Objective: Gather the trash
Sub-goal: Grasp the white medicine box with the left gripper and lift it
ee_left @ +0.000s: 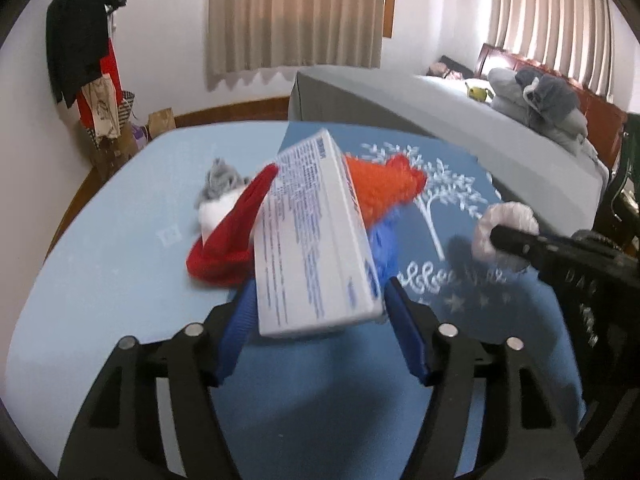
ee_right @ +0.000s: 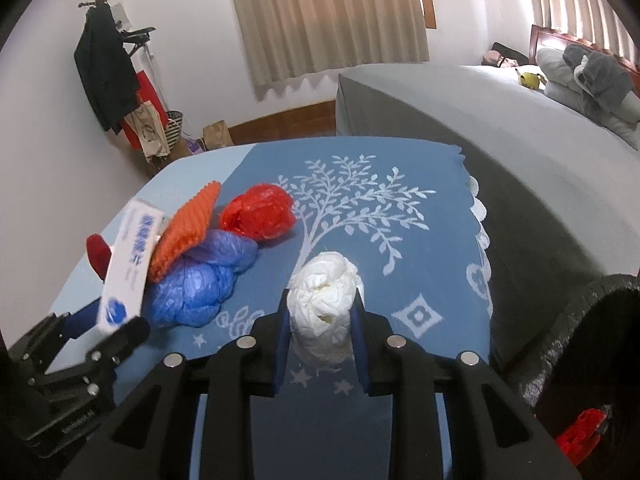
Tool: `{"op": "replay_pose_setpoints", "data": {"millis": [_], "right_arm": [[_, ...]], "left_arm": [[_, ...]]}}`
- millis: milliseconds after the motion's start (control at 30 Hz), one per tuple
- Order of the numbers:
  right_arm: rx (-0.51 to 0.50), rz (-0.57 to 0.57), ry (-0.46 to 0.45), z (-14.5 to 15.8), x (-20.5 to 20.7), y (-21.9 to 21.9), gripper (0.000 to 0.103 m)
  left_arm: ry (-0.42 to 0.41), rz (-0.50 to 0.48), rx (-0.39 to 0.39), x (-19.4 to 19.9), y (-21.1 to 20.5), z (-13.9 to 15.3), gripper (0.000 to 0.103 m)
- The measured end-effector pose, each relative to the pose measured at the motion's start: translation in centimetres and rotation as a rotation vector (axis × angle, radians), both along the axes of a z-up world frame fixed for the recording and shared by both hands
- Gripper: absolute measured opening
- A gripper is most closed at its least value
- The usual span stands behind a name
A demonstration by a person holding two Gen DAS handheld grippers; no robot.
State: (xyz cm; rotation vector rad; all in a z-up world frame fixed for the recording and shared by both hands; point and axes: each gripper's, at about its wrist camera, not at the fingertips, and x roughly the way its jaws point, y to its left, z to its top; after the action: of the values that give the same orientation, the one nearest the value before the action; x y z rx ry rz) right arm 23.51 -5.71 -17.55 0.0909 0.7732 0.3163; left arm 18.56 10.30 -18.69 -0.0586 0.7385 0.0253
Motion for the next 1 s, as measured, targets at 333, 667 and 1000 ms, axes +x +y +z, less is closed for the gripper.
{"op": "replay_pose_setpoints", "data": {"millis": [333,667,1000], "right_arm": [[-0.004,-0.005,-0.005,0.2,-0.3,-0.3,0.027],[0.005,-0.010,-0.017,0.7,-0.8,-0.7,0.027],[0.022,-0.039,-0.060,2.8,-3.4,-2.9,0.027]], "left_arm": [[0.024,0.005,-0.042,2.2,0.8,-0.8,0.081],[0.020,-0.015,-0.048,1.2,-0.1,-0.4,0.059],[-0.051,-0.053,-0.008,-1.6,-2.9,2.6,0.058]]}}
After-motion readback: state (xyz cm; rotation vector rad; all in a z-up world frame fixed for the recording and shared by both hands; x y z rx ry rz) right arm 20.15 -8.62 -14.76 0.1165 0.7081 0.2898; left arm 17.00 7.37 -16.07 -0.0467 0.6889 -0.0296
